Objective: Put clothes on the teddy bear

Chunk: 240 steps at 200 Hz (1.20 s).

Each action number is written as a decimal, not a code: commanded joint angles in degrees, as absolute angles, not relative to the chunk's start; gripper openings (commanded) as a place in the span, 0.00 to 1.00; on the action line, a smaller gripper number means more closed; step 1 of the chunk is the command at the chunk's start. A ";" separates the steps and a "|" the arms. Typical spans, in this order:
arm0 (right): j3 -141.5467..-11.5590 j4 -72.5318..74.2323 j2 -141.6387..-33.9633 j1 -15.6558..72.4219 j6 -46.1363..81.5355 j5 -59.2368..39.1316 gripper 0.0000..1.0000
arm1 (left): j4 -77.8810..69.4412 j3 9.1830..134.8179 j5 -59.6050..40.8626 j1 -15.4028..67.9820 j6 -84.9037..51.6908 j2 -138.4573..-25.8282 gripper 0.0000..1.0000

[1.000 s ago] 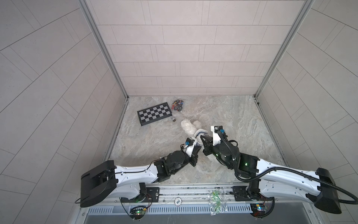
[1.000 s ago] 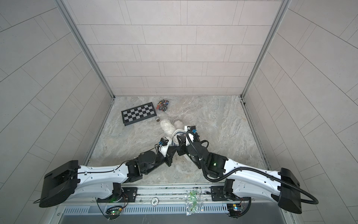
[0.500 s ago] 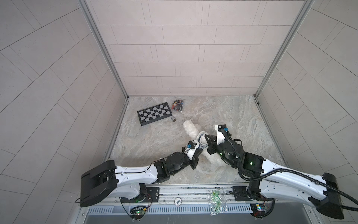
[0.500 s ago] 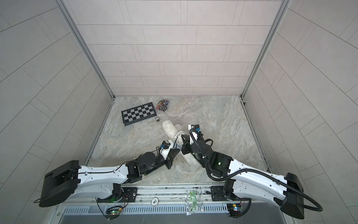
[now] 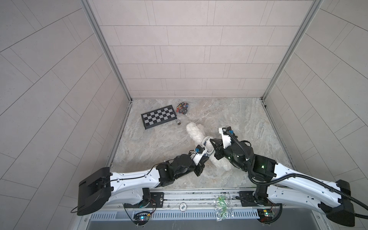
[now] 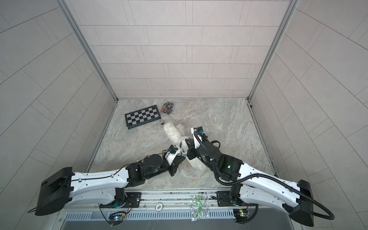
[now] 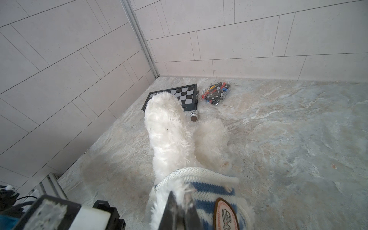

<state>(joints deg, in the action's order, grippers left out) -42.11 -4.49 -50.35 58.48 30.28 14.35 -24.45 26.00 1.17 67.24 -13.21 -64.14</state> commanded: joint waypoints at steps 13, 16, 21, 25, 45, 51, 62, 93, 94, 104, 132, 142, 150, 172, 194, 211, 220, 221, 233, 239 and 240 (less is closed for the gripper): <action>-44.44 2.30 -50.01 57.96 28.17 9.48 0.00 | -17.64 24.21 1.20 67.52 -15.56 -60.30 0.00; -44.21 2.85 -50.02 57.88 27.82 8.36 0.00 | -17.49 24.30 1.23 67.59 -15.81 -59.89 0.00; -43.82 3.74 -49.95 57.77 27.23 6.43 0.00 | -16.81 24.68 1.36 67.52 -16.16 -59.13 0.00; -43.48 4.35 -49.92 57.55 26.89 4.88 0.00 | -16.16 24.94 1.32 67.54 -16.52 -58.47 0.00; -42.24 5.79 -49.01 56.72 24.23 -1.93 0.00 | -11.93 26.66 1.94 67.54 -18.30 -54.64 0.21; -42.19 5.63 -48.70 56.54 23.20 -3.63 0.00 | -11.17 26.85 1.87 67.58 -18.79 -53.07 0.27; -42.38 4.32 -48.24 56.26 21.51 -5.29 0.00 | -9.98 26.65 2.06 67.56 -20.03 -49.72 0.34; -42.19 1.99 -46.16 55.49 17.68 -6.27 0.00 | -4.57 27.45 2.16 67.46 -22.73 -40.98 0.40; -42.19 1.96 -46.11 55.47 17.54 -6.34 0.00 | -4.35 27.53 2.27 67.48 -22.79 -40.75 0.40; -42.36 1.53 -45.84 55.08 16.50 -7.38 0.00 | -1.81 28.42 3.46 67.41 -24.05 -38.81 0.40; -42.56 1.93 -45.80 54.76 13.88 -12.52 0.00 | 6.47 32.57 6.03 65.47 -27.74 -37.94 0.40; -42.63 2.01 -46.01 54.76 13.45 -13.77 0.00 | 6.94 33.68 5.94 65.15 -28.10 -38.80 0.41; -42.60 2.10 -46.23 54.76 13.23 -14.63 0.00 | 6.99 34.38 5.85 65.13 -28.23 -39.66 0.41; -42.63 2.27 -46.97 54.76 13.15 -16.07 0.00 | 8.13 36.85 5.67 65.13 -28.34 -42.45 0.41; -42.11 3.62 -46.57 54.76 13.36 -17.12 0.00 | 8.86 37.53 6.22 65.13 -28.72 -43.83 0.38; -41.77 3.87 -46.44 54.76 13.44 -17.27 0.00 | 7.74 37.05 5.96 65.13 -29.09 -44.03 0.27; -41.75 3.90 -46.40 54.76 13.15 -17.07 0.00 | 8.06 37.09 6.17 65.13 -29.21 -44.21 0.19; -41.75 3.89 -46.36 54.76 13.12 -17.11 0.00 | 8.12 37.09 6.21 65.13 -29.19 -44.21 0.18; -41.75 3.79 -46.36 54.76 12.92 -17.15 0.00 | 8.73 36.61 7.14 64.98 -29.57 -44.13 0.08; -41.75 3.78 -46.30 54.76 12.77 -17.35 0.00 | 8.79 36.18 7.25 64.64 -29.78 -43.91 0.04; -41.75 3.78 -46.27 54.76 12.76 -17.37 0.00 | 8.79 36.11 7.23 64.66 -29.83 -43.88 0.03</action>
<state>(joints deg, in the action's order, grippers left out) -41.74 -0.21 -47.29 54.83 14.26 -15.90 7.70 36.14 5.82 65.28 -28.77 -44.31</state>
